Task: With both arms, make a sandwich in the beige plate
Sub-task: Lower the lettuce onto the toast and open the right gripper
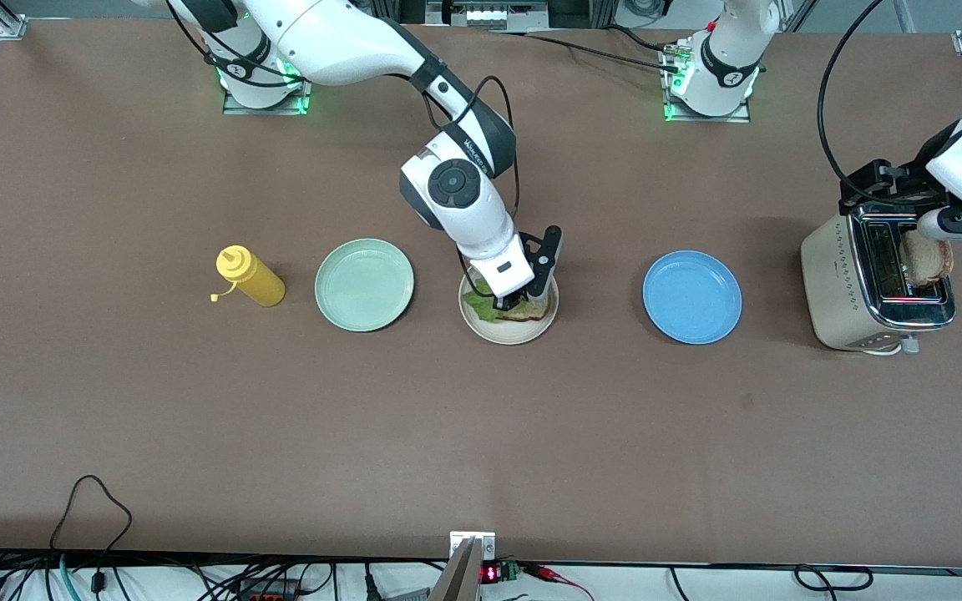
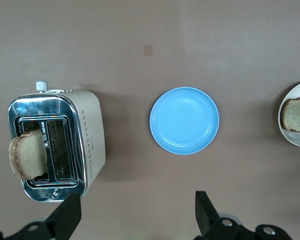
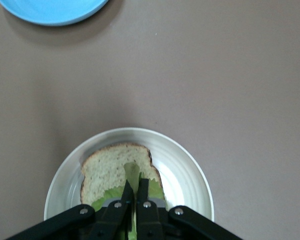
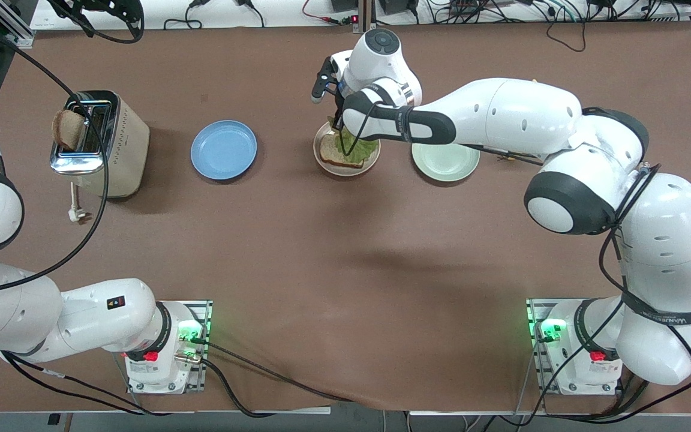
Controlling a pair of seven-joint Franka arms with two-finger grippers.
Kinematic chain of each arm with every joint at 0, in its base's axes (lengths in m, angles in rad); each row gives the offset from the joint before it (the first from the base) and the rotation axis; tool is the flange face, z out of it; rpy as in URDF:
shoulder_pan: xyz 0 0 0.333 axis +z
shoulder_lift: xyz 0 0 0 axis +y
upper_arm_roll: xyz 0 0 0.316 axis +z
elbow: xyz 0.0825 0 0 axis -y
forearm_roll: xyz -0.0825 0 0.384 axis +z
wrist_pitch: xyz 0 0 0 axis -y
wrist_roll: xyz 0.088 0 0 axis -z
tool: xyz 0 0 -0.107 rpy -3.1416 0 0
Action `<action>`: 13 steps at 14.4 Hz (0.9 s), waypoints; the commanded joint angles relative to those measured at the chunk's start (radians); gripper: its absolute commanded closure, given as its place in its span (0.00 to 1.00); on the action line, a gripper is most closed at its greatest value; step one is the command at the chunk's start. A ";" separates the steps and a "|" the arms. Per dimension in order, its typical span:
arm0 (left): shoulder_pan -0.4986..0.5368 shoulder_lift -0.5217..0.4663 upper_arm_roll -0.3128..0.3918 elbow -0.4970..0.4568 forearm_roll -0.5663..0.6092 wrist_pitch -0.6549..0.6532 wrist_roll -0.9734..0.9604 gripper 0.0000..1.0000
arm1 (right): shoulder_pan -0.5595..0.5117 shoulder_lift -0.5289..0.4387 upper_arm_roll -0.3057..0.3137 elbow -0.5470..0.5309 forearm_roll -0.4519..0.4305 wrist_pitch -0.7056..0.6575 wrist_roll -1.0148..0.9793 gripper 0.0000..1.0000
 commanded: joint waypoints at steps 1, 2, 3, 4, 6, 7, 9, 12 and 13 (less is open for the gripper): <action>0.009 -0.019 -0.004 -0.004 -0.013 -0.013 -0.003 0.00 | 0.026 0.036 -0.001 0.032 -0.048 0.044 0.086 0.99; 0.009 -0.019 -0.004 -0.004 -0.014 -0.013 -0.003 0.00 | 0.027 0.040 -0.001 0.032 -0.056 0.055 0.097 0.91; 0.009 -0.019 -0.004 -0.004 -0.013 -0.013 -0.003 0.00 | 0.027 0.040 -0.001 0.032 -0.060 0.056 0.094 0.51; 0.009 -0.019 -0.004 -0.004 -0.014 -0.013 -0.003 0.00 | 0.029 0.040 -0.001 0.032 -0.085 0.062 0.091 0.01; 0.009 -0.019 -0.004 -0.004 -0.013 -0.013 -0.003 0.00 | 0.026 0.031 -0.001 0.035 -0.092 0.058 0.097 0.00; 0.009 -0.019 -0.004 -0.004 -0.013 -0.013 -0.003 0.00 | 0.023 0.025 -0.001 0.035 -0.091 0.058 0.099 0.00; 0.009 -0.019 -0.004 -0.004 -0.014 -0.013 -0.003 0.00 | 0.020 0.008 0.001 0.035 -0.089 0.056 0.100 0.00; 0.009 -0.019 -0.004 -0.004 -0.013 -0.013 -0.003 0.00 | -0.014 -0.053 0.005 0.027 -0.089 0.039 0.122 0.00; 0.009 -0.019 -0.004 -0.004 -0.013 -0.014 -0.003 0.00 | -0.034 -0.087 0.005 0.026 -0.089 -0.011 0.120 0.00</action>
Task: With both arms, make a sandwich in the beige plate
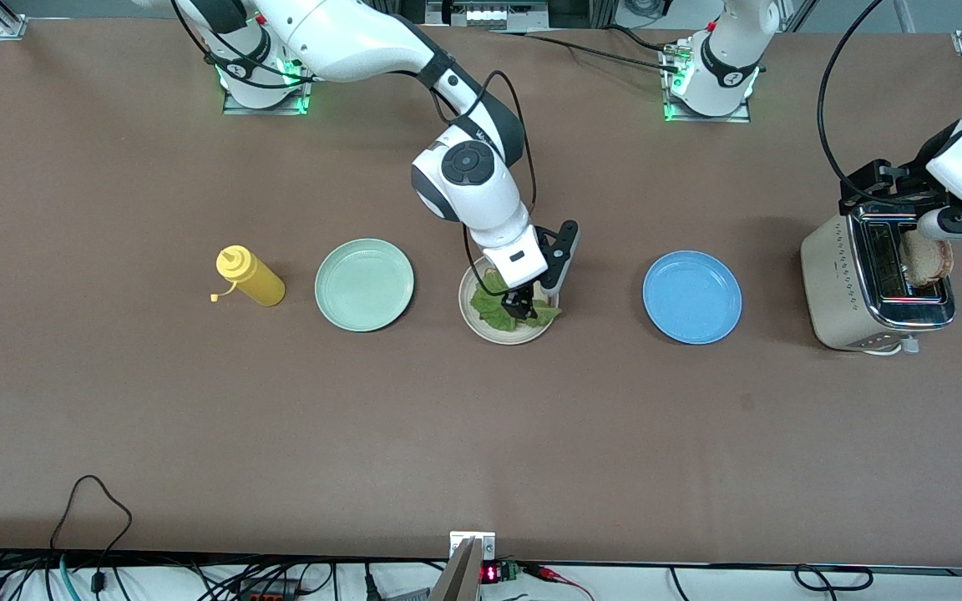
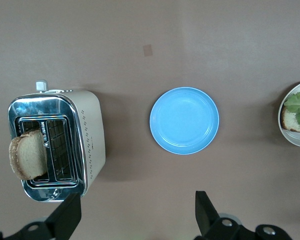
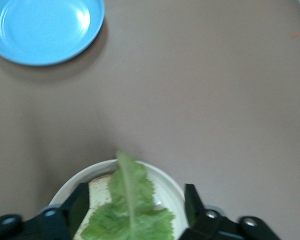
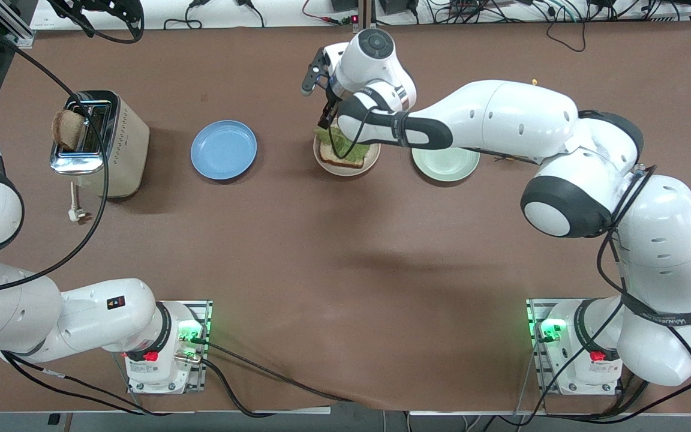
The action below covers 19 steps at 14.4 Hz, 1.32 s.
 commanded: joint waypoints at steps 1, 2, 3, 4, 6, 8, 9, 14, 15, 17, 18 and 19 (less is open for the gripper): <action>0.009 -0.019 -0.004 -0.004 -0.014 -0.014 -0.001 0.00 | -0.069 -0.114 0.011 -0.014 -0.019 -0.149 0.021 0.00; 0.009 -0.019 0.000 -0.004 -0.014 -0.014 -0.001 0.00 | -0.098 -0.152 0.013 -0.014 -0.019 -0.217 0.022 0.00; 0.011 -0.017 0.005 -0.004 -0.014 -0.013 -0.001 0.00 | -0.129 -0.189 0.014 -0.016 -0.019 -0.284 0.021 0.00; 0.015 -0.014 0.010 -0.004 -0.013 -0.014 0.012 0.00 | -0.161 -0.221 0.031 -0.016 -0.019 -0.347 0.022 0.00; 0.041 -0.006 0.010 -0.004 -0.013 -0.014 0.011 0.00 | -0.245 -0.270 0.062 -0.017 -0.018 -0.453 0.025 0.00; 0.043 0.023 0.010 -0.003 -0.005 -0.051 -0.003 0.00 | -0.331 -0.309 0.082 -0.017 -0.018 -0.547 0.032 0.00; 0.046 0.033 0.011 0.018 -0.007 -0.086 -0.003 0.00 | -0.385 -0.327 0.097 -0.017 -0.018 -0.588 0.032 0.00; 0.170 0.144 0.013 0.065 0.001 -0.102 0.035 0.00 | -0.600 -0.422 0.164 -0.051 -0.033 -0.734 0.155 0.00; 0.204 0.155 0.014 0.062 0.009 -0.099 0.076 0.00 | -0.637 -0.453 0.186 -0.071 -0.038 -0.737 0.215 0.00; 0.247 0.176 0.013 0.045 0.143 -0.059 0.258 0.00 | -0.690 -0.502 0.198 -0.085 -0.047 -0.786 0.376 0.00; 0.268 0.179 0.013 0.023 0.168 -0.024 0.311 0.00 | -0.717 -0.524 0.198 -0.085 -0.047 -0.814 0.465 0.00; 0.318 0.187 0.010 0.002 0.167 0.011 0.340 0.00 | -0.738 -0.543 0.197 -0.085 -0.050 -0.832 0.498 0.00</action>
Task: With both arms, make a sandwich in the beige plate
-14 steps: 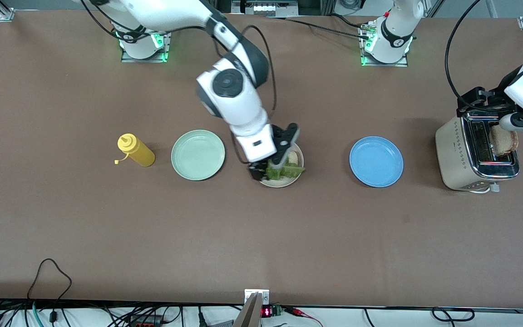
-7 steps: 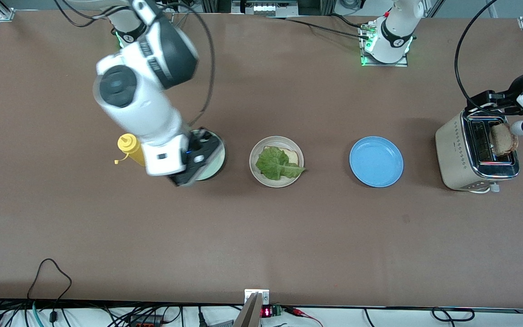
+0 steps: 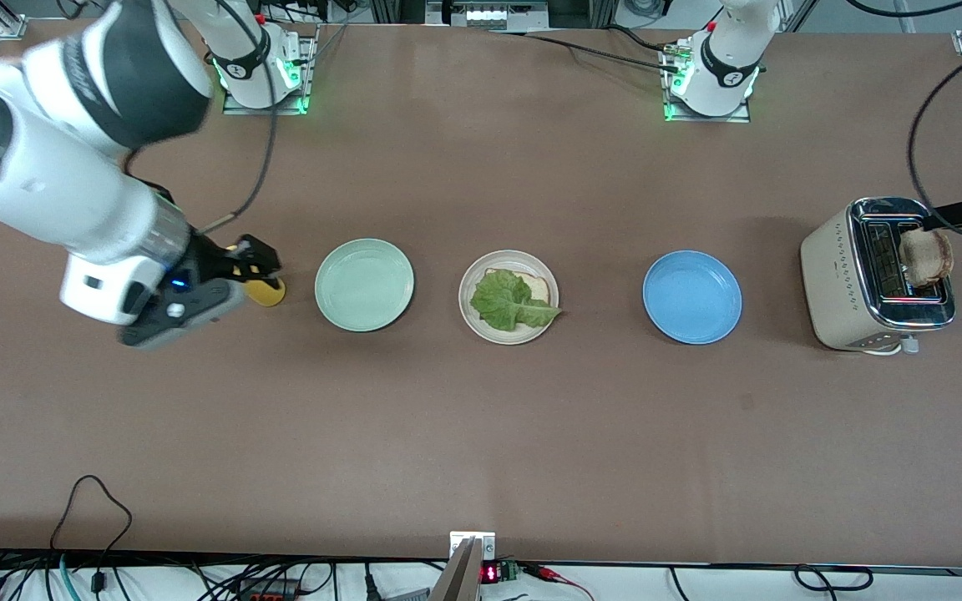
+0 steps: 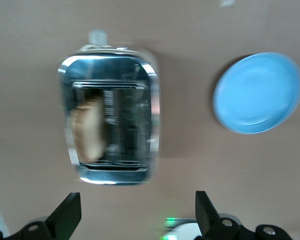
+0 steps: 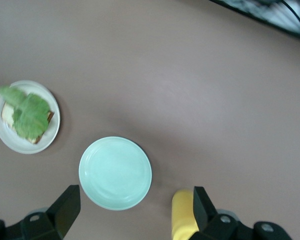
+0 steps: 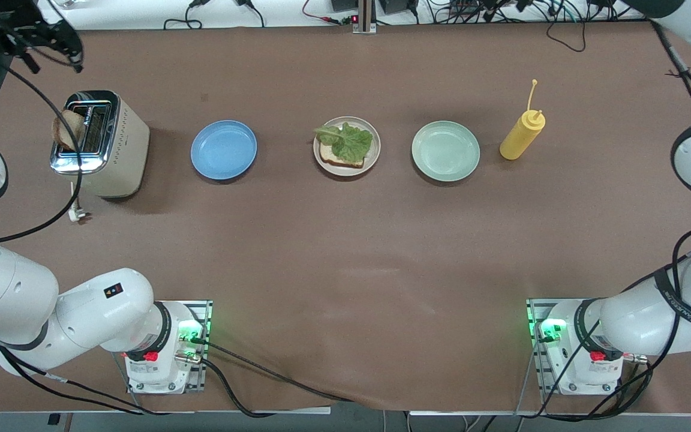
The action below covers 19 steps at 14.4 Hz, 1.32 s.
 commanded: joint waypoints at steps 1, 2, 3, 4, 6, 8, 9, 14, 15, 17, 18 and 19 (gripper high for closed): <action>0.083 0.017 -0.020 -0.041 0.040 0.069 0.106 0.00 | -0.076 -0.094 0.029 -0.053 -0.027 -0.061 0.132 0.00; 0.091 0.016 -0.018 -0.067 0.040 0.093 0.127 0.00 | -0.090 -0.114 0.026 -0.053 -0.053 -0.088 0.132 0.00; 0.115 0.016 -0.018 -0.093 0.040 0.124 0.141 0.00 | -0.101 -0.133 0.023 -0.053 -0.084 -0.105 0.133 0.00; 0.129 0.011 -0.022 -0.131 0.040 0.168 0.144 0.00 | -0.110 -0.150 0.013 -0.053 -0.107 -0.117 0.135 0.00; 0.136 0.002 -0.022 -0.190 0.040 0.246 0.172 0.00 | -0.108 -0.174 -0.051 -0.053 -0.100 -0.123 0.139 0.00; 0.168 -0.003 -0.025 -0.253 0.040 0.329 0.213 0.00 | -0.098 -0.179 -0.109 -0.051 -0.090 -0.169 0.139 0.00; 0.171 -0.006 -0.025 -0.282 0.040 0.365 0.236 0.00 | -0.081 -0.184 -0.137 -0.050 -0.084 -0.189 0.139 0.00; 0.203 -0.017 -0.026 -0.365 0.035 0.457 0.273 0.04 | -0.033 -0.223 -0.194 -0.051 -0.080 -0.229 0.248 0.00; 0.209 -0.017 -0.026 -0.380 0.035 0.466 0.273 0.10 | -0.033 -0.228 -0.194 -0.053 -0.080 -0.223 0.248 0.00; 0.211 -0.015 -0.026 -0.382 0.035 0.463 0.273 0.45 | -0.033 -0.251 -0.198 -0.071 -0.080 -0.201 0.248 0.00; 0.211 -0.011 -0.026 -0.382 0.034 0.468 0.266 0.59 | -0.033 -0.272 -0.198 -0.111 -0.078 -0.174 0.248 0.00; 0.211 -0.006 -0.026 -0.380 0.019 0.472 0.261 0.72 | -0.033 -0.306 -0.198 -0.166 -0.080 -0.134 0.247 0.00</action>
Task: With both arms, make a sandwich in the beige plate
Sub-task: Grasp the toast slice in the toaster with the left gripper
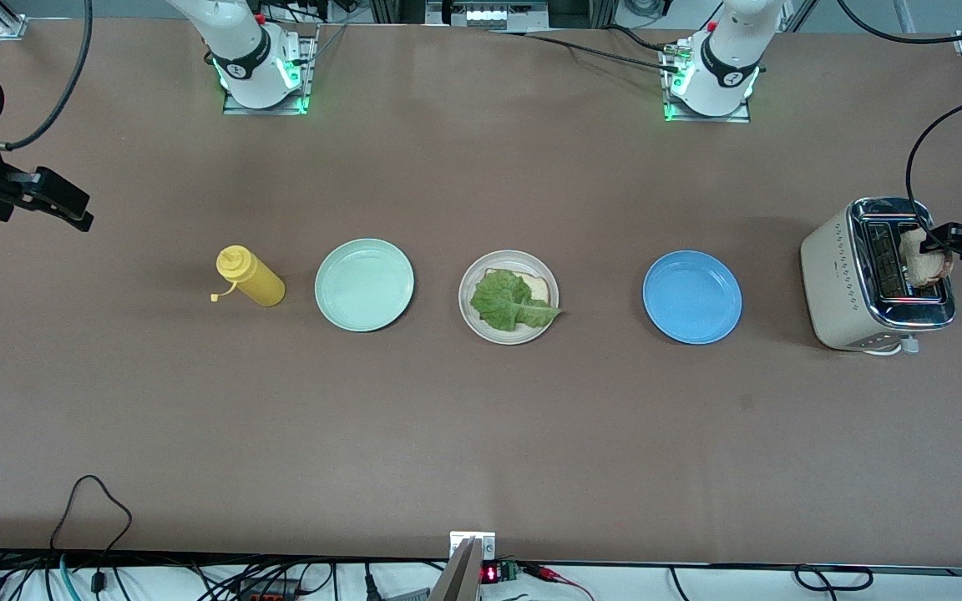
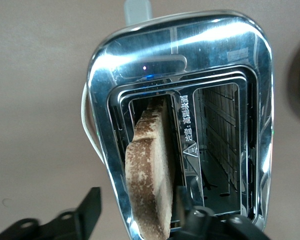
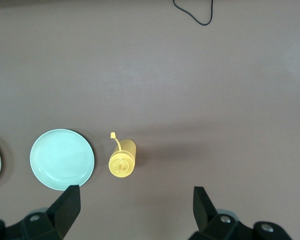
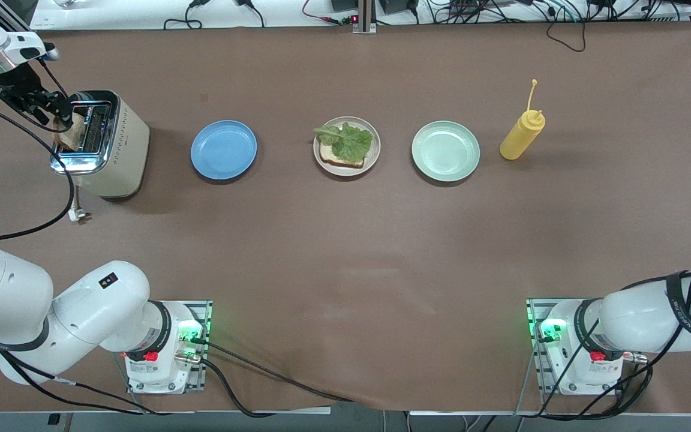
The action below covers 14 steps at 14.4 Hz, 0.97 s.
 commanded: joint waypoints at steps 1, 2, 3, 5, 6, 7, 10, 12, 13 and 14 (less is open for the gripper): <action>0.018 -0.028 -0.018 -0.028 -0.030 0.021 0.004 0.81 | 0.011 -0.099 -0.013 -0.158 0.009 0.089 0.017 0.00; 0.018 -0.029 -0.019 -0.028 -0.032 0.019 0.004 0.89 | 0.011 -0.118 -0.012 -0.180 0.009 0.099 0.017 0.00; 0.018 -0.029 -0.019 -0.028 -0.032 0.019 0.004 0.92 | 0.011 -0.127 -0.012 -0.192 0.008 0.097 0.015 0.00; 0.015 -0.032 -0.021 -0.026 -0.036 0.012 0.004 1.00 | 0.011 -0.141 -0.010 -0.225 0.008 0.096 0.014 0.00; 0.015 -0.036 -0.021 -0.025 -0.036 0.009 0.004 1.00 | 0.012 -0.143 -0.009 -0.232 0.006 0.091 0.014 0.00; 0.013 -0.039 -0.021 -0.023 -0.036 0.005 0.004 1.00 | 0.011 -0.141 -0.009 -0.235 0.006 0.091 0.014 0.00; 0.012 -0.074 -0.022 -0.008 -0.036 -0.045 0.016 1.00 | 0.003 -0.136 -0.010 -0.237 0.006 0.085 0.005 0.00; 0.009 -0.092 -0.024 0.030 -0.038 -0.111 0.020 1.00 | 0.000 -0.140 -0.010 -0.246 0.006 0.076 0.003 0.00; 0.007 -0.095 -0.027 0.070 -0.038 -0.167 0.017 1.00 | -0.001 -0.143 -0.012 -0.251 0.007 0.070 -0.005 0.00; 0.010 -0.095 -0.050 0.116 -0.038 -0.223 0.018 1.00 | -0.001 -0.150 -0.012 -0.257 0.008 0.070 -0.005 0.00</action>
